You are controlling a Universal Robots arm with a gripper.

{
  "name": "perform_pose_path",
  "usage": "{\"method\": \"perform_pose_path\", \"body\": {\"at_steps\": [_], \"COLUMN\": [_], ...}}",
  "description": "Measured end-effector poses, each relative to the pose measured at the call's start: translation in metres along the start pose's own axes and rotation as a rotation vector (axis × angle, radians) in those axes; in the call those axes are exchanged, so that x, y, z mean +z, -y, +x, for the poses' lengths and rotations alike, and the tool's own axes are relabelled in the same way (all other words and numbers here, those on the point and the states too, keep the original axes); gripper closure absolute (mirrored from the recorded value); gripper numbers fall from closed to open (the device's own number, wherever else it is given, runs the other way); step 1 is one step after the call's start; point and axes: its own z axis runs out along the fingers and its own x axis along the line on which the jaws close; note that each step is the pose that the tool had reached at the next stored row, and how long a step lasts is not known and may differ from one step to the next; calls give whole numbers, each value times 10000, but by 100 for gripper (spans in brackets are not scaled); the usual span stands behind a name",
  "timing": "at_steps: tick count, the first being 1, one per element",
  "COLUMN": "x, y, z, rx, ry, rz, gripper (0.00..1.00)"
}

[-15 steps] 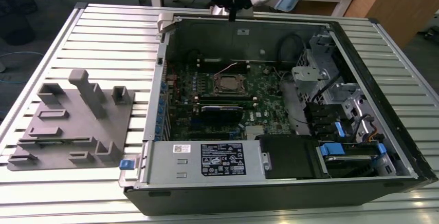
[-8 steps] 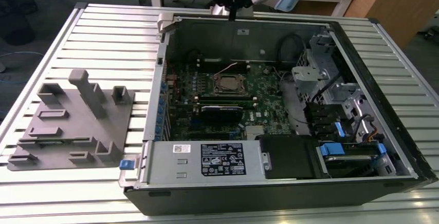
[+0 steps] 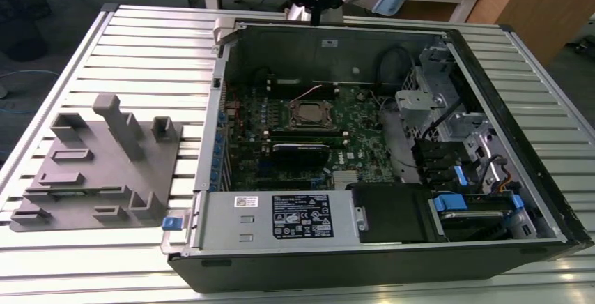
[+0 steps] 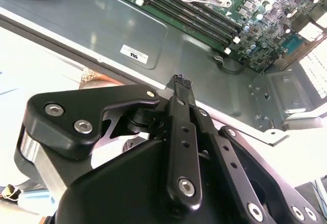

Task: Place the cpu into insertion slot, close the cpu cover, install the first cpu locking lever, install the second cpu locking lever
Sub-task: 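Install the first cpu locking lever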

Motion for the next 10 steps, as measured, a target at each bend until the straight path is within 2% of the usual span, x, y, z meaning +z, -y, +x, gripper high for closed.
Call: {"method": "perform_pose_path", "body": {"at_steps": [10], "x": [-41], "y": [-12], "z": [-2], "rx": [0], "ry": [-1], "rz": [1], "gripper": [90]}}
